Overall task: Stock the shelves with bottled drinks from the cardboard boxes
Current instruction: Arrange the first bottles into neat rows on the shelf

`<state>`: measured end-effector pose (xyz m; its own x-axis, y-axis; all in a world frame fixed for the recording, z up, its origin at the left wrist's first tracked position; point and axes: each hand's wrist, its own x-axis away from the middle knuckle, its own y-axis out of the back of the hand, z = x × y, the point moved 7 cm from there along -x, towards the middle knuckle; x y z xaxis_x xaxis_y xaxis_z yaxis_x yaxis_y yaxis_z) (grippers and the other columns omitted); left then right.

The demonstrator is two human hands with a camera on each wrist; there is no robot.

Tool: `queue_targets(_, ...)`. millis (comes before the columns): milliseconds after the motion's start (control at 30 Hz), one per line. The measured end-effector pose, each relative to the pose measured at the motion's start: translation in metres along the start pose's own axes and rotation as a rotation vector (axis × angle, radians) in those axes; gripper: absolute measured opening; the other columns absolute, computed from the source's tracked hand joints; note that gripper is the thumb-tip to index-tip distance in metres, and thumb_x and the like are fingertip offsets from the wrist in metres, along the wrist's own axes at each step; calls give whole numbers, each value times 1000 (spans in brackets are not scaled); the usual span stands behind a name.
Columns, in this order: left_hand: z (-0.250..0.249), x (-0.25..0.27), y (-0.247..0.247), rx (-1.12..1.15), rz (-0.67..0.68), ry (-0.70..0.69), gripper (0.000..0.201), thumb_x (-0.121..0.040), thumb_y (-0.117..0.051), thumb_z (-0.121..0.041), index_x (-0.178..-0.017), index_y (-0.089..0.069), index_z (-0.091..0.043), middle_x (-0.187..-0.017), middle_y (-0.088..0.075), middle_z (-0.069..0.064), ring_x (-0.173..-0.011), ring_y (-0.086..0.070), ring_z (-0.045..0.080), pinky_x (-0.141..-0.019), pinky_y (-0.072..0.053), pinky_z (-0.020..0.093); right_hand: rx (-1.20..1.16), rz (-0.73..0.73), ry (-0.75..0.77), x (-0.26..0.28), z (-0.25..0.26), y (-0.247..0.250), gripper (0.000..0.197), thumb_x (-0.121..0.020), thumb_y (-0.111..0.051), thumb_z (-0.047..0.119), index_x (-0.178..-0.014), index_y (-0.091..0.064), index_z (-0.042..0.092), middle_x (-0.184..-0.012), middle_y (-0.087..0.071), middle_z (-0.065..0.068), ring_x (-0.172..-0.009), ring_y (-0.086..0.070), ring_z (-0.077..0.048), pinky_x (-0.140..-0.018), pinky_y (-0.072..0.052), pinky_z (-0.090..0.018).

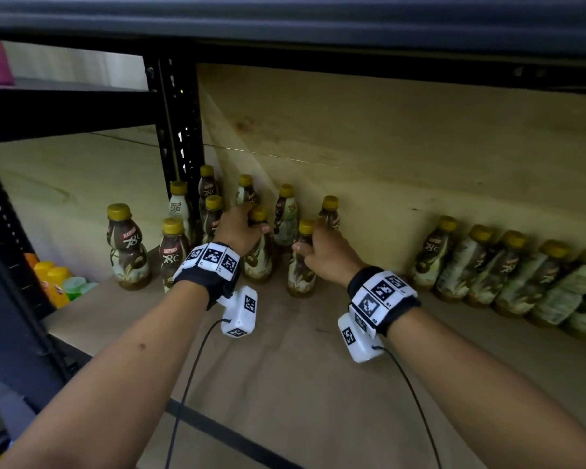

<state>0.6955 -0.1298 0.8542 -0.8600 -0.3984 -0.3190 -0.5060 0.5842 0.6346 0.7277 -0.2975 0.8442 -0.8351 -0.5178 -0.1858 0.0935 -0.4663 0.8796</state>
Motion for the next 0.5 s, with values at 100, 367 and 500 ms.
queue_targets(100,1,4,-1,-21,6,9,44,-90,-64,-21,-131,-53,-10,-123,-62,13,-117,-54,33,-92,-41,32,-64,4,7,0,-5,-3,47,-97,-53,37,-130,-38,7,-116,-61,-16,-108,-60,-33,-88,-50,-43)
queue_targets(367,-68,9,29,-37,-180,-165,50,-88,-59,-24,-135,-44,-16,-126,-60,13,-113,-58,28,-92,-49,34,-55,-233,-8,17,-72,92,71,-94,-57,44,-149,-26,11,-145,-44,-15,-130,-46,-31,-99,-38,-32)
queue_targets(500,-140,13,12,83,-148,-325,33,-90,-59,-23,-123,-59,-18,-125,-62,4,-112,-59,17,-93,-47,25,265,-322,-248,26,-157,150,60,-96,-53,35,-145,-34,7,-144,-42,-21,-132,-40,-37,-109,-34,-48)
